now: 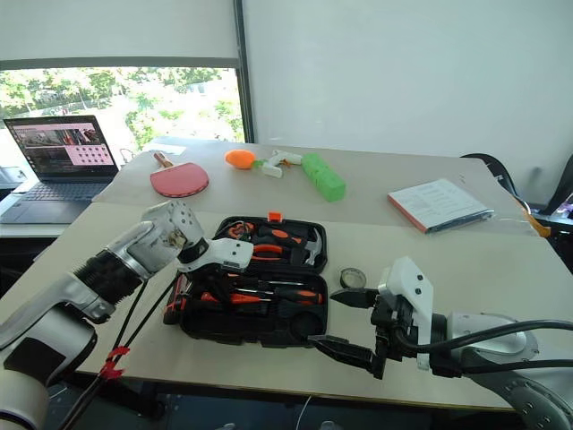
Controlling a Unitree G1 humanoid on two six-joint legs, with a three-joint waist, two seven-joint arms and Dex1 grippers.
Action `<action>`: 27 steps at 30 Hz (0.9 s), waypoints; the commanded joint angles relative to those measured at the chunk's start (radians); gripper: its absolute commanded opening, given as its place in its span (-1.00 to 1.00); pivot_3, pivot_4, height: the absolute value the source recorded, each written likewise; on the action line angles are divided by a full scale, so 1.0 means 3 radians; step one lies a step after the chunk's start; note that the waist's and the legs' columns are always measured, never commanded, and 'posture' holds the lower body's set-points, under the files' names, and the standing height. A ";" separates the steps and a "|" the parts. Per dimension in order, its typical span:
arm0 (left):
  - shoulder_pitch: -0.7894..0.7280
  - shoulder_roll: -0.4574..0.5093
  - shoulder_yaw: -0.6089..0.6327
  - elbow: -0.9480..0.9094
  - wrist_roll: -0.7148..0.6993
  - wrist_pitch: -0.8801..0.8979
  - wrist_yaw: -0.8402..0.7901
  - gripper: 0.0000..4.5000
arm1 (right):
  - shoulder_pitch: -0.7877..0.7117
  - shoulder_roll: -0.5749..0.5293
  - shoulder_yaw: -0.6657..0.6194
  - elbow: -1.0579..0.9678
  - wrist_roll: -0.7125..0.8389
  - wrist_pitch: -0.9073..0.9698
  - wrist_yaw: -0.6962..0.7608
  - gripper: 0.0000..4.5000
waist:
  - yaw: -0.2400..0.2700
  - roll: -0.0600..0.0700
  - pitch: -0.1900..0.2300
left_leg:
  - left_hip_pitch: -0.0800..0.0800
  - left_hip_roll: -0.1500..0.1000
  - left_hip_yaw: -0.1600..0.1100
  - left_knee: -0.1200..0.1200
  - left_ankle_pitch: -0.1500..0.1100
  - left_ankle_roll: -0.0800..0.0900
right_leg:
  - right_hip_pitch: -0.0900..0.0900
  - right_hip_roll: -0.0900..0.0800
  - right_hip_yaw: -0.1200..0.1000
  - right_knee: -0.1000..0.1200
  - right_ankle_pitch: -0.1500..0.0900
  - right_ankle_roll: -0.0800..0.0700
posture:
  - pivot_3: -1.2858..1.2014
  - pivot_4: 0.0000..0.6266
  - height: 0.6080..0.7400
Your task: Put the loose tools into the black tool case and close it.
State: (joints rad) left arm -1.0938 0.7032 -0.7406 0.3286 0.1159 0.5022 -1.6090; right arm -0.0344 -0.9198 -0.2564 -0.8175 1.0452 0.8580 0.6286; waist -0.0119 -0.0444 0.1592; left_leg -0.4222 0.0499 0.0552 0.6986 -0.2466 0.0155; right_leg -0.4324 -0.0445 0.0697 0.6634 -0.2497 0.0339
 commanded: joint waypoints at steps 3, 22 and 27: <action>0.0003 0.0077 -0.0021 -0.0043 -0.0004 -0.0072 -0.0018 -0.81 | -0.0024 0.0010 -0.0038 -0.0117 0.0035 -0.0089 -0.0044 1.00 | 0.0000 0.0000 0.0000 | 0.0000 0.0000 -0.0001 0.0000 0.0000 0.0000 | 0.0001 0.0000 0.0000 0.0000 0.0000 0.0000 | 0.03 -0.52 1.00; -0.0067 0.0152 0.0027 0.0005 -0.0123 -0.0059 -0.0018 -0.23 | -0.0112 0.0054 0.0094 -0.0034 -0.0101 -0.0135 -0.0026 1.00 | -0.0006 0.0001 0.0000 | 0.0002 0.0000 -0.0003 0.0000 0.0000 0.0000 | 0.0003 0.0001 0.0000 0.0000 0.0000 0.0000 | 0.03 -0.52 1.00; -0.0303 0.0469 -0.0012 -0.0213 -0.0658 0.0189 -0.0018 0.55 | -0.0100 0.0089 0.0157 -0.0006 -0.0158 -0.0163 0.0018 1.00 | -0.0003 0.0000 0.0000 | 0.0001 0.0000 -0.0005 0.0001 0.0000 0.0000 | 0.0003 0.0001 -0.0001 0.0001 0.0000 0.0000 | 0.03 -0.52 1.00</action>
State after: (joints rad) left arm -1.1142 0.7929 -0.7552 0.3134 -0.0074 0.5318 -1.6126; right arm -0.0577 -0.8972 -0.2057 -0.8137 1.0035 0.8385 0.6283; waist -0.0128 -0.0443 0.1592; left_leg -0.4221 0.0500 0.0536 0.6989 -0.2465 0.0155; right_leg -0.4314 -0.0443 0.0693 0.6636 -0.2497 0.0339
